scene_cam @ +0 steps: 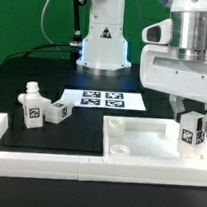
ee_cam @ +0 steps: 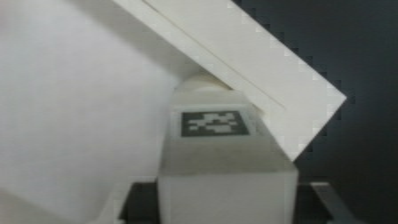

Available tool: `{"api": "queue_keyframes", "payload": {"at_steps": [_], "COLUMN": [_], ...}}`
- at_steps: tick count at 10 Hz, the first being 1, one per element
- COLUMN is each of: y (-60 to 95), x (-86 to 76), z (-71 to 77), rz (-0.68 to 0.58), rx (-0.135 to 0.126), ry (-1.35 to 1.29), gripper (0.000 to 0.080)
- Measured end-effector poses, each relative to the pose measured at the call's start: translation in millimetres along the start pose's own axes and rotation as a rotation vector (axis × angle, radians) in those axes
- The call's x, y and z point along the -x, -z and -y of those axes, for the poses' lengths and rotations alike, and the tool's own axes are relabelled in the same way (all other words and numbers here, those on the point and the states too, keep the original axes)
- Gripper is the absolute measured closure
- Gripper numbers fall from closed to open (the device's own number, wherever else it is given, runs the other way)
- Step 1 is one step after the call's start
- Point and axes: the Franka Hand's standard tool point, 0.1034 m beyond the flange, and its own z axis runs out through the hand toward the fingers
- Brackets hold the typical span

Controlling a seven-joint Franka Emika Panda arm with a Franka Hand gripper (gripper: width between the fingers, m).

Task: Assemble one leg

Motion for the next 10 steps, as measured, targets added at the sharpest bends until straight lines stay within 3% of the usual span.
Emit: {"api": "queue_keyframes", "payload": {"at_steps": [3,4,6,8,9,10], "y": [0.1,-0.1,-0.6,-0.5,-1.2,-1.7], "x": [0.1,1.9,2.7,2.9,3.6,9.2], "z": [-0.9,-1.4,-2.1,-1.8,-1.9,-2.4], "rz": [0.010,0.026,0.052,0.061,0.060,0.058], "rx": [-0.001,0.000,-0.034,-0.036,-0.036,-0.010], "ry": [-0.198,-0.397,-0.693,-0.732,-0.685,-0.552], "gripper": [0.0511,0.0511,0.0511,0.0511,0.0409,0.0276]}}
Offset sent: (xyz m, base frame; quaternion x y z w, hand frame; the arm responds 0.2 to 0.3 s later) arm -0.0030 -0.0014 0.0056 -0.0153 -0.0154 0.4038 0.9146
